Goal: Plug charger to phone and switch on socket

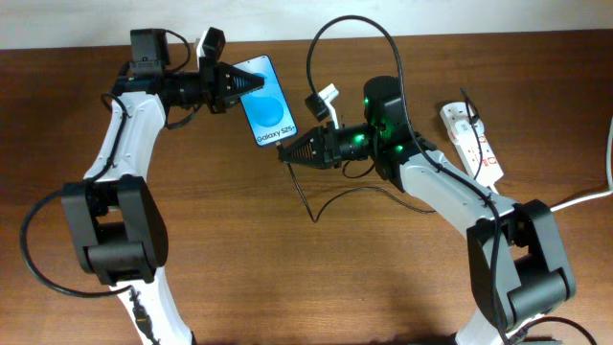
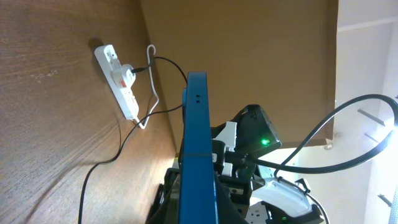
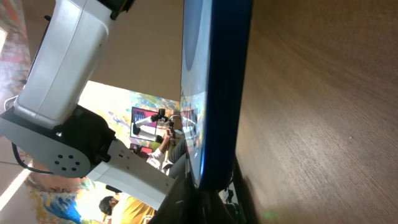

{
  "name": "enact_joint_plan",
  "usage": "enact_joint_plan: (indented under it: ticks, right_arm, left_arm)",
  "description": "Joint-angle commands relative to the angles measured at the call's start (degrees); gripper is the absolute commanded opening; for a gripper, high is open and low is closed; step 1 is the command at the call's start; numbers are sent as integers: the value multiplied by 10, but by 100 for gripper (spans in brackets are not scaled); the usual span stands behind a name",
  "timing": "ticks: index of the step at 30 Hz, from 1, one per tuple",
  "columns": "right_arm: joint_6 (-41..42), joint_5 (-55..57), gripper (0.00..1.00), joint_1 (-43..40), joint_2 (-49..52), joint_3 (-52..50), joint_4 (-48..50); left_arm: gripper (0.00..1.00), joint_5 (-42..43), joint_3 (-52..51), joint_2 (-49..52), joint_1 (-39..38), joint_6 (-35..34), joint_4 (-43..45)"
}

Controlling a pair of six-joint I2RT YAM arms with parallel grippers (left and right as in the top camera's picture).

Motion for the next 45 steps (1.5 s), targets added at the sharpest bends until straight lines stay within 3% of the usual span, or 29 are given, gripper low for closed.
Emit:
enact_joint_plan:
  ticks: [1,22,45]
  right_arm:
    - [-5,13,4,-9,4,-3,4]
    - [-5,10,4,-21,4,-3,4]
    - [8,109,4,22,4,-3,5]
  left_arm:
    - [0,32,3,-4,-10,-3,-1]
    - [0,32,3,-4,-10,-8,-1]
    - [0,32,3,-4,-12,-16,-1]
